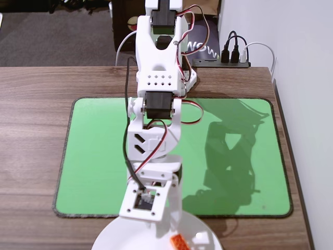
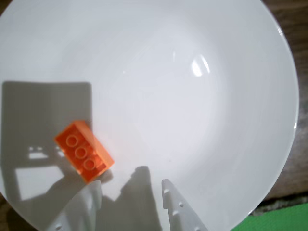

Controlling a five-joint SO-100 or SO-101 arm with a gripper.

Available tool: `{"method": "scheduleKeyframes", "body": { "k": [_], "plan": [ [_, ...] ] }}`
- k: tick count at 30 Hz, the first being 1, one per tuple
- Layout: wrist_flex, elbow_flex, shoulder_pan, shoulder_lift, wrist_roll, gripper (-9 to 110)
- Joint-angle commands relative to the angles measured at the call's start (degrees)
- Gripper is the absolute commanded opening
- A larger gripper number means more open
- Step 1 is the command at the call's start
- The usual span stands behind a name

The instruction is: Grasp a lego block and put it on the plate.

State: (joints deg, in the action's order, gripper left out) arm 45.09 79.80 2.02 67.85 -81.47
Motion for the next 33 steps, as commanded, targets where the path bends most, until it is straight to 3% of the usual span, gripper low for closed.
{"method": "scheduleKeyframes", "body": {
  "k": [1,6,11,24,33],
  "plan": [
    [1.3,-2.0,0.0,4.5,0.5,17],
    [3.7,0.8,-0.6,8.7,1.1,16],
    [4.9,5.6,-1.2,14.6,3.3,1],
    [6.2,24.2,-3.1,34.8,4.2,1],
    [5.5,43.2,-6.2,54.9,20.4,1]
  ]
}}
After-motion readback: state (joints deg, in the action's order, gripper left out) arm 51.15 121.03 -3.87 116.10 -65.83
